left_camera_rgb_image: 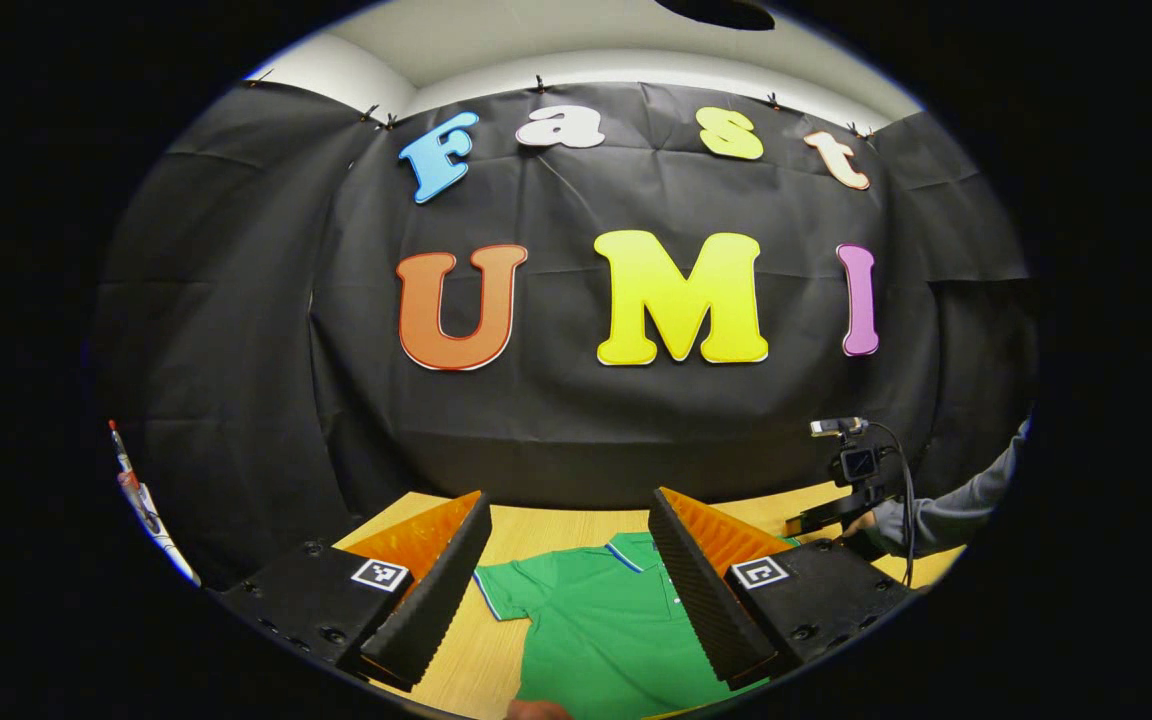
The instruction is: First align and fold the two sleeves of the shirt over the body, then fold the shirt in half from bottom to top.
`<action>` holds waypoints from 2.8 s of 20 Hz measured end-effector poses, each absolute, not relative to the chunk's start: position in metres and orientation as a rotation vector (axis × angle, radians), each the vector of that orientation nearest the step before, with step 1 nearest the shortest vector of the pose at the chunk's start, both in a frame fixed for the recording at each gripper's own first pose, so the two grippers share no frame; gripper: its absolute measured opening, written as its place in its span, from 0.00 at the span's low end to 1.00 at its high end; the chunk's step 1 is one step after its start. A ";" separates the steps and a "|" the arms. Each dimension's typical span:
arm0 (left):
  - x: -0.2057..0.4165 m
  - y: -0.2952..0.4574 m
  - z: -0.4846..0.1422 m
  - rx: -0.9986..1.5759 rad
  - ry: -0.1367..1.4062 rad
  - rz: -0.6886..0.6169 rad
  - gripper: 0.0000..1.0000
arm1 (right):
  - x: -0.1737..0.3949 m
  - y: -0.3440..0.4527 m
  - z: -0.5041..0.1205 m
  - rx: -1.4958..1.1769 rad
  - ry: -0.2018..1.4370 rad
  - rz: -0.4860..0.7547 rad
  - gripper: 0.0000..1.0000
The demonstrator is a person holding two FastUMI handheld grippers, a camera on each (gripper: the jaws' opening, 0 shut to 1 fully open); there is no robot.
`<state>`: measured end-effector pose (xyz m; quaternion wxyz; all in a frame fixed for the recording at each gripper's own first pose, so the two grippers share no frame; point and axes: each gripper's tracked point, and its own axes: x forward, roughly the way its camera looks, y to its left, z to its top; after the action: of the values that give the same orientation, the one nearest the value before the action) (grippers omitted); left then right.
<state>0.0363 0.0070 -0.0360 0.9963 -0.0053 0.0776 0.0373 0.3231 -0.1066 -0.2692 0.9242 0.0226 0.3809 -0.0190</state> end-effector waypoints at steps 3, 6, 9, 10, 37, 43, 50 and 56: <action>0.037 0.010 -0.040 -0.016 0.172 0.085 1.00 | 0.330 -0.108 -0.284 0.019 0.805 -0.055 0.81; 0.037 0.013 -0.042 -0.008 0.183 0.090 1.00 | 0.334 -0.105 -0.292 0.038 0.809 -0.048 0.81; 0.039 0.014 -0.044 -0.003 0.186 0.095 1.00 | 0.336 -0.104 -0.293 0.064 0.802 -0.044 0.83; 0.039 0.016 -0.046 -0.005 0.191 0.094 1.00 | 0.338 -0.102 -0.292 0.061 0.801 -0.038 0.84; 0.032 0.040 -0.056 -0.067 0.199 0.139 1.00 | 0.305 0.002 -0.246 -0.042 0.743 0.070 0.02; 0.023 0.066 -0.058 -0.063 0.204 0.183 1.00 | 0.301 0.042 -0.265 -0.060 0.769 0.097 0.02; 0.020 0.086 -0.064 -0.068 0.217 0.216 1.00 | 0.294 0.055 -0.272 -0.088 0.757 0.140 0.48; 0.034 0.095 -0.082 -0.077 0.238 0.213 1.00 | 0.287 0.054 -0.242 -0.110 0.659 0.158 0.97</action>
<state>0.0340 0.0951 -0.0818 0.9865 -0.0385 0.1183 0.1061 0.2873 0.0541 -0.2424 0.9417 -0.0538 0.3230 0.0776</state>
